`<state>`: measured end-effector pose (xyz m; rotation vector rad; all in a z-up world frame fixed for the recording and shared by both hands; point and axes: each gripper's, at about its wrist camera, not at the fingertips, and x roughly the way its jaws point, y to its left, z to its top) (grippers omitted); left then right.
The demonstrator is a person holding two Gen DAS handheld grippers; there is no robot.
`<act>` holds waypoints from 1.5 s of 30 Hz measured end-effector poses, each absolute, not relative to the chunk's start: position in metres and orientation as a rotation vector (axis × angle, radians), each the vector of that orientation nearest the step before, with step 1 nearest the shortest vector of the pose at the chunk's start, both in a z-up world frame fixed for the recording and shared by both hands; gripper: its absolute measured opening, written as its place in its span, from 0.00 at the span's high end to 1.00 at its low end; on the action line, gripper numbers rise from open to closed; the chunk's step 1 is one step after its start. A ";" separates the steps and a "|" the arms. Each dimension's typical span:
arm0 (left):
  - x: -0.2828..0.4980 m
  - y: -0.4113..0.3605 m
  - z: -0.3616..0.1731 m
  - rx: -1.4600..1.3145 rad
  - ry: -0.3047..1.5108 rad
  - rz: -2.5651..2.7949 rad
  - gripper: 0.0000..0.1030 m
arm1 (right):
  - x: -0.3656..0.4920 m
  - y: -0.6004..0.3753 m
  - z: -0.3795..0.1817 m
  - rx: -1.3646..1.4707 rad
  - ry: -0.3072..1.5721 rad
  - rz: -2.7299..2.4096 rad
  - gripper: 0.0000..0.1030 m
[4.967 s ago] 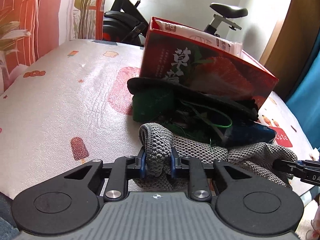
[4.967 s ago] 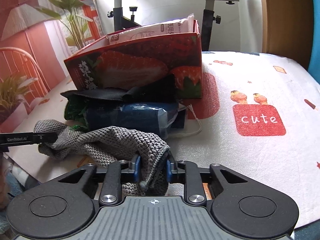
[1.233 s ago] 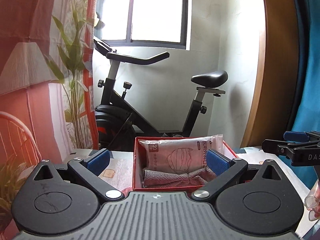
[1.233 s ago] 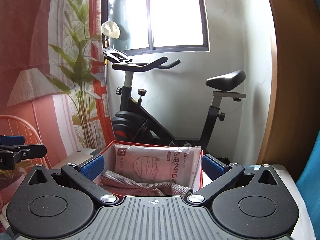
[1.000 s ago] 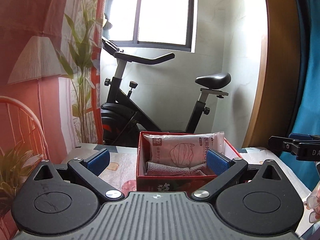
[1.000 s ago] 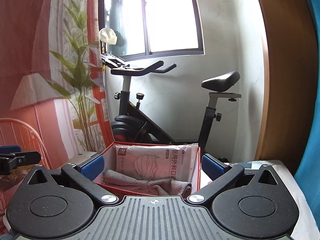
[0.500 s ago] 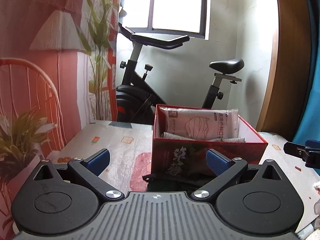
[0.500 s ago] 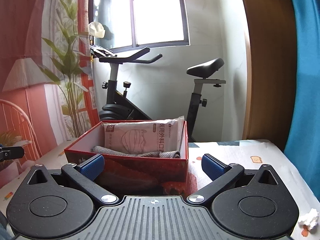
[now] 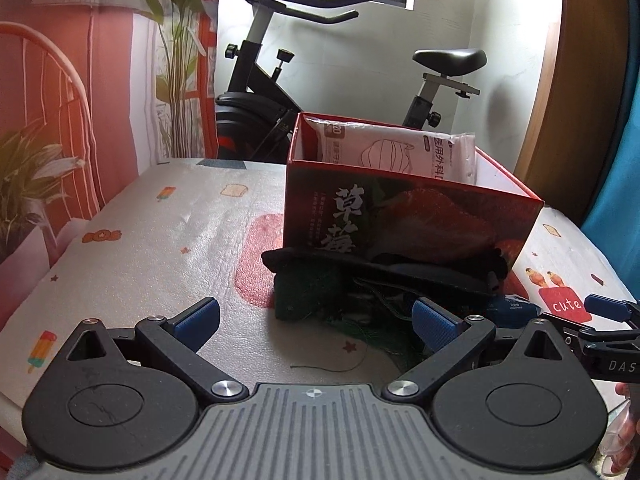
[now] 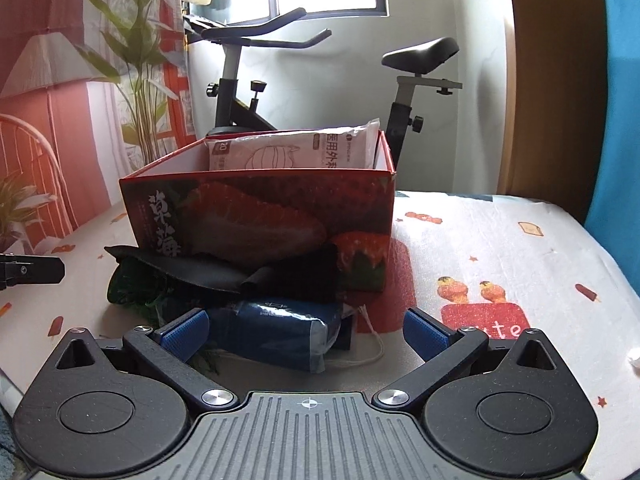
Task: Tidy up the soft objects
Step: 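Lower both grippers to the blue wrapped package in front of the box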
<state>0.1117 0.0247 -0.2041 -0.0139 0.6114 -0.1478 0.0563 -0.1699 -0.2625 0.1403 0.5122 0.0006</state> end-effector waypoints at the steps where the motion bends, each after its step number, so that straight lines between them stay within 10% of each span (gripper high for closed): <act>1: 0.113 0.025 -0.206 -0.018 0.617 -0.153 0.00 | 0.058 -0.170 -0.263 0.140 0.512 0.009 0.00; 45: 0.184 -0.039 -0.264 -0.304 0.927 -0.455 0.25 | 0.097 -0.165 -0.298 0.059 0.562 0.177 0.21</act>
